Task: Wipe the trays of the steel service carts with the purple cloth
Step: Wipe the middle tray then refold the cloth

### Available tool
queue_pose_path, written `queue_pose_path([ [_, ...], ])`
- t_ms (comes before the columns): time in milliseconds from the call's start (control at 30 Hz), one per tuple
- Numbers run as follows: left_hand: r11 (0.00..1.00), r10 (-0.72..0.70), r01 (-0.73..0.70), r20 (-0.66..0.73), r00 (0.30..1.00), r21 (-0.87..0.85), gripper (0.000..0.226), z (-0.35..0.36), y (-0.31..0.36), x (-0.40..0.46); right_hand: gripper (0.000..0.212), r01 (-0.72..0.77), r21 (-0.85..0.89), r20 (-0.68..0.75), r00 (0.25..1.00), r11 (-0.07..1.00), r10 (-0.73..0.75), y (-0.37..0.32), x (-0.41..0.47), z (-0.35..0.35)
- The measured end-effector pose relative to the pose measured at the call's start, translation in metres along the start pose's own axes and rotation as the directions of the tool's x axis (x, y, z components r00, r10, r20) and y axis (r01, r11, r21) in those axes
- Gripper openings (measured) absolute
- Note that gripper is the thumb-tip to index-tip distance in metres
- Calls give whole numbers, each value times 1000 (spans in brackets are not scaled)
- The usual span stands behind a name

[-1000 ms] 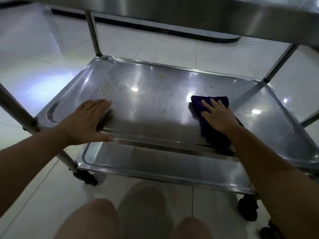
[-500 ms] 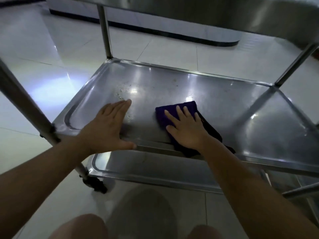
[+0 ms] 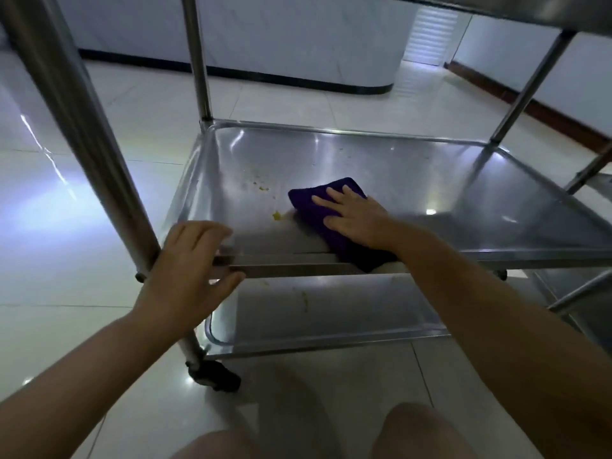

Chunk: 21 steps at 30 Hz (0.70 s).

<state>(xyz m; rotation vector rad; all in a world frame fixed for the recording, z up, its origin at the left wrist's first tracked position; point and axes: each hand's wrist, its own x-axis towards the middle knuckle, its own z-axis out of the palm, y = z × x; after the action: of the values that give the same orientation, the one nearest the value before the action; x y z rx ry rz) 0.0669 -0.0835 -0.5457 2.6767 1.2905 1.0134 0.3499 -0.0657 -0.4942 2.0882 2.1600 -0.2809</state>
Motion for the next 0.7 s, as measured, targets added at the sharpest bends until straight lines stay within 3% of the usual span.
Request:
queue_pose_path([
  [67, 990, 142, -140, -81, 987, 21, 23, 0, -12, -17, 49, -81, -45, 35, 996, 996, 82, 5, -2, 0],
  [100, 983, 179, -175, -98, 979, 45, 17, 2, -14, -22, 49, -136, -7, 39, 990, 991, 136, 4, -2, 0],
  [167, 981, 176, -166, -103, 979, 99, 30, 6, -14, -26, 53, -238, 105, 26, 971, 966, 236, -3, -2, 1],
  [233, 978, 185, -166, -153, 971, 127, 41, 8, -14, -28, 54, -256, 102, 35, 967, 961, 254, -17, -2, 0],
  [433, 989, 143, -122, -342, 929, 82, 16, 14, -18, -36, 53, 17, 0, 75, 997, 1000, -17, -70, -2, 4],
  [567, 994, 94, -67, -378, 921, 84, 21, 10, -17, -36, 52, 195, 5, 102, 976, 981, -194, -112, 10, 5],
  [700, 993, 87, -54, -354, 931, 103, 22, 8, -22, -37, 50, 272, 47, 24, 962, 961, -273, -122, 35, 1],
])
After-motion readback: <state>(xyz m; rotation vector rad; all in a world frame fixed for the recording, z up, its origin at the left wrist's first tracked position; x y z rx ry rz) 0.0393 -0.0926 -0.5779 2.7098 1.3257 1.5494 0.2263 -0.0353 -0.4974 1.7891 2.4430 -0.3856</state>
